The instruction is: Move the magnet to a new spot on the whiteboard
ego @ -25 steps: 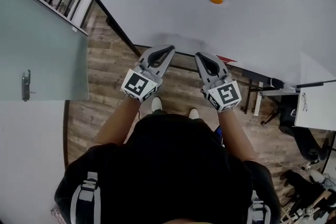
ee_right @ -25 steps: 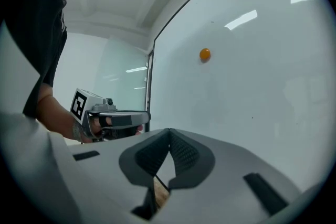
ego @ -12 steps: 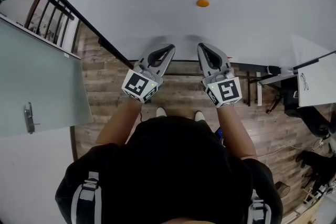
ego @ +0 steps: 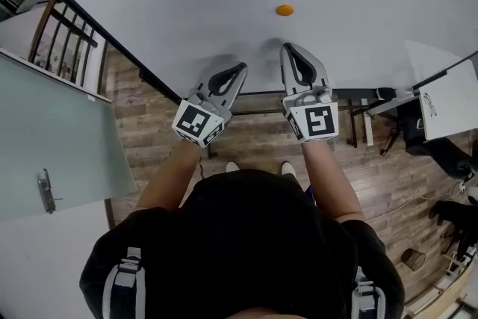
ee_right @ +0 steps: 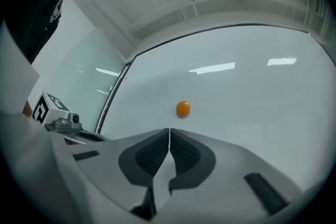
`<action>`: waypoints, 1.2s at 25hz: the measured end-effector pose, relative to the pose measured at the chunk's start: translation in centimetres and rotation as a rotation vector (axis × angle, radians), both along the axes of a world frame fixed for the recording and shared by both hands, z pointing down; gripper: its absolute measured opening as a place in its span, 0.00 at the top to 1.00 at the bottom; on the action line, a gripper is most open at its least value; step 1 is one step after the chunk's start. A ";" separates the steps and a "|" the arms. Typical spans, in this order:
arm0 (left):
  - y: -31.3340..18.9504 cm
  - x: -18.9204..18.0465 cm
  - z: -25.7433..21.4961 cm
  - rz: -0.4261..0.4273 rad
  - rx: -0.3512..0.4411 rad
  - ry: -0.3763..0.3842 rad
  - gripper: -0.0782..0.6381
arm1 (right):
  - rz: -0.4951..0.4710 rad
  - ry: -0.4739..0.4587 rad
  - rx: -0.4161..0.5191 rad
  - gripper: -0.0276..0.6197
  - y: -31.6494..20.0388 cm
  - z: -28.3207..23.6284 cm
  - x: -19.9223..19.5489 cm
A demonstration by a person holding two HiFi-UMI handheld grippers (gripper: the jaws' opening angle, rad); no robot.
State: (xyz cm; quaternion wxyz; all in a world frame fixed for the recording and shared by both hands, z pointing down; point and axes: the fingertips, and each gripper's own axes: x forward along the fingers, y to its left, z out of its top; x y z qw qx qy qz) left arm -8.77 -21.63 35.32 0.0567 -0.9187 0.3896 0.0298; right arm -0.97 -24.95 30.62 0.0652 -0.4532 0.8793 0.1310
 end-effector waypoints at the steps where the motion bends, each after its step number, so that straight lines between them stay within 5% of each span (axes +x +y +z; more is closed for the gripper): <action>1: 0.0 -0.1 0.0 0.003 -0.001 0.007 0.88 | 0.016 -0.005 0.010 0.96 -0.1 -0.4 0.1; 19: 0.8 -0.4 -0.5 0.067 -0.005 -0.009 0.88 | 0.192 -0.060 0.083 0.79 -2.1 -4.8 0.1; 30: 1.1 -1.1 -0.1 0.062 -0.005 -0.011 0.88 | 0.235 0.003 0.103 0.74 -3.1 -6.4 -0.6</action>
